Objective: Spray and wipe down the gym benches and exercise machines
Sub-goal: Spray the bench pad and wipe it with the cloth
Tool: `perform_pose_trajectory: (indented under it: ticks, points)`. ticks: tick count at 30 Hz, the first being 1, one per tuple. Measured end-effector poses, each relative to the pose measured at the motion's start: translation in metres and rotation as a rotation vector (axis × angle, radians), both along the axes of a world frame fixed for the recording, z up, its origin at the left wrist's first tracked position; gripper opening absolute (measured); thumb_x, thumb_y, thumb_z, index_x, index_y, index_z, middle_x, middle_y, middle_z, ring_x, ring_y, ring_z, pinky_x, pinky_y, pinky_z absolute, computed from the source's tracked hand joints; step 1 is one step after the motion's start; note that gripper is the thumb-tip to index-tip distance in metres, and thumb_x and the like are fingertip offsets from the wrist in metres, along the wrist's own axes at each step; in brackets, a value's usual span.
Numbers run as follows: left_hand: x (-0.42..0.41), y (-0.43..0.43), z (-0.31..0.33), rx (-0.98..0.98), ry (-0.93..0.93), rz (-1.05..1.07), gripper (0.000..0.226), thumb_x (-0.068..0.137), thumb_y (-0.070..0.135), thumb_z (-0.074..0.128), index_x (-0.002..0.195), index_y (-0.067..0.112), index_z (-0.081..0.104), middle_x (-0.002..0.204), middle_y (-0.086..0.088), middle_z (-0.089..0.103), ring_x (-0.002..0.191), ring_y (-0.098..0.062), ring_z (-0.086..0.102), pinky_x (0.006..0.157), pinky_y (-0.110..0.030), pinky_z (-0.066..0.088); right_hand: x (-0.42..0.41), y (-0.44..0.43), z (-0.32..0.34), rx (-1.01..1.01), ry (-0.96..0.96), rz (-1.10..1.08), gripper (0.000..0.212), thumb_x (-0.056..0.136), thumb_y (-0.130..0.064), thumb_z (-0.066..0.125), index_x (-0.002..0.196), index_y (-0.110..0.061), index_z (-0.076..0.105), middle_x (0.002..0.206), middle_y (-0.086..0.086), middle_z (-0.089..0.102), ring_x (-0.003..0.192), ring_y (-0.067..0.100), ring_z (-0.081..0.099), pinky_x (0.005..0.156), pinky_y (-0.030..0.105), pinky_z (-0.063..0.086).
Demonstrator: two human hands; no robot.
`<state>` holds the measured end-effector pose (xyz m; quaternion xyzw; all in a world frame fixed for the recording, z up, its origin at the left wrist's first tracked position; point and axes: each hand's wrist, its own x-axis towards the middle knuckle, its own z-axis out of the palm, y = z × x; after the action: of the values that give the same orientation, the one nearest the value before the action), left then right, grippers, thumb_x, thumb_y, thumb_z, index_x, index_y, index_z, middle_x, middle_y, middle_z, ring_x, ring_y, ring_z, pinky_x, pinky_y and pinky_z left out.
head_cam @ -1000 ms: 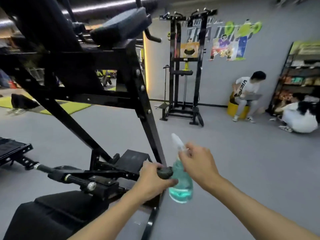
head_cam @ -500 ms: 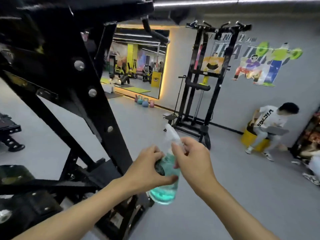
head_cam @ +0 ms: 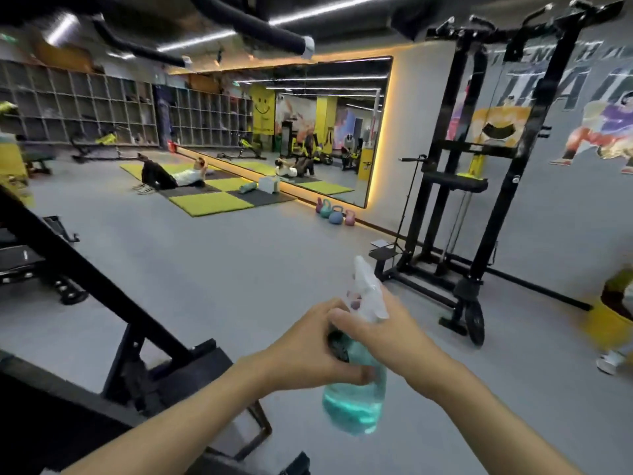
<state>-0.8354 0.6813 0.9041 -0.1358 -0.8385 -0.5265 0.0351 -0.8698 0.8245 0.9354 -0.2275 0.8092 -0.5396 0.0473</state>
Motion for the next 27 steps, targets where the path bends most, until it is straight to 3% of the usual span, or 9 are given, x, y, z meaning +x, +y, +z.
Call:
perform_pose_trajectory:
  ticks: [2,4,6,11,17,21,22,25,27]
  points:
    - [-0.044,0.015,0.004,0.027,-0.031,0.043,0.049,0.075,0.002,0.083,0.109,0.028,0.059,0.098,0.016,0.071,0.095,0.000,0.068,0.079,-0.019,0.054,-0.061,0.004,-0.002,0.019,0.006,0.077,0.037,0.089,-0.028,0.066,0.122,-0.035,0.050,0.118,-0.011,0.061,0.105,0.005,0.061,0.084,0.019,0.048]
    - [-0.082,0.020,0.008,0.049,-0.068,0.152,0.056,0.075,0.004,0.085,0.115,0.032,0.058,0.107,0.020,0.072,0.104,0.003,0.066,0.084,-0.014,0.051,-0.115,-0.002,0.000,0.032,0.018,0.103,0.031,0.092,-0.026,0.061,0.121,-0.035,0.052,0.115,-0.012,0.062,0.103,0.004,0.061,0.073,0.008,0.044]
    - [-0.124,0.013,0.009,0.049,-0.072,0.299,0.055,0.072,0.012,0.089,0.110,0.036,0.058,0.107,0.017,0.071,0.099,0.004,0.066,0.079,-0.011,0.050,-0.168,-0.017,0.000,-0.009,0.026,0.155,0.026,0.093,-0.020,0.059,0.115,-0.032,0.056,0.108,-0.011,0.064,0.093,-0.001,0.062,0.059,0.002,0.042]
    - [-0.214,-0.033,0.003,-0.064,-0.036,0.596,0.038,0.070,0.030,0.090,0.103,0.031,0.073,0.107,0.005,0.056,0.091,-0.001,0.061,0.073,-0.014,0.051,-0.283,-0.072,-0.002,-0.094,0.015,0.367,0.030,0.089,-0.011,0.059,0.114,-0.028,0.054,0.108,-0.014,0.061,0.091,-0.004,0.059,0.063,0.002,0.043]
    - [-0.325,-0.117,-0.027,-0.250,-0.095,0.761,0.059,0.058,0.064,0.084,0.099,0.026,0.064,0.100,0.012,0.052,0.094,-0.012,0.059,0.089,-0.039,0.053,-0.413,-0.157,-0.011,-0.266,-0.047,0.507,0.028,0.079,-0.021,0.059,0.106,-0.028,0.060,0.108,-0.010,0.066,0.094,0.010,0.066,0.078,0.024,0.052]
    - [-0.404,-0.160,-0.020,-0.251,-0.100,0.837,0.076,0.054,0.078,0.079,0.106,0.024,0.065,0.110,0.007,0.054,0.101,-0.016,0.061,0.091,-0.047,0.052,-0.500,-0.215,0.006,-0.220,-0.030,0.652,0.026,0.085,-0.016,0.062,0.109,-0.025,0.064,0.107,-0.014,0.065,0.090,-0.001,0.063,0.069,0.010,0.048]
    - [-0.421,-0.171,-0.012,-0.258,-0.083,0.865,0.076,0.055,0.078,0.078,0.107,0.024,0.066,0.111,0.006,0.056,0.102,-0.017,0.062,0.091,-0.047,0.052,-0.519,-0.231,0.014,-0.221,-0.035,0.666,0.023,0.086,-0.012,0.063,0.107,-0.021,0.066,0.103,-0.010,0.067,0.087,0.002,0.063,0.067,0.013,0.050]
    - [-0.463,-0.210,0.018,-0.307,-0.058,0.971,0.053,0.066,0.066,0.079,0.100,0.026,0.071,0.110,0.007,0.056,0.103,-0.013,0.061,0.092,-0.043,0.052,-0.569,-0.284,0.041,-0.291,-0.070,0.710,0.011,0.087,-0.012,0.061,0.094,-0.005,0.066,0.095,0.016,0.070,0.085,0.029,0.067,0.071,0.042,0.054]
    - [-0.478,-0.232,0.037,-0.319,-0.063,1.036,0.036,0.070,0.056,0.080,0.092,0.029,0.072,0.106,0.009,0.052,0.099,-0.005,0.059,0.087,-0.031,0.051,-0.590,-0.318,0.052,-0.326,-0.074,0.784,0.014,0.086,-0.016,0.064,0.088,-0.002,0.063,0.075,0.016,0.066,0.068,0.032,0.063,0.062,0.039,0.049]
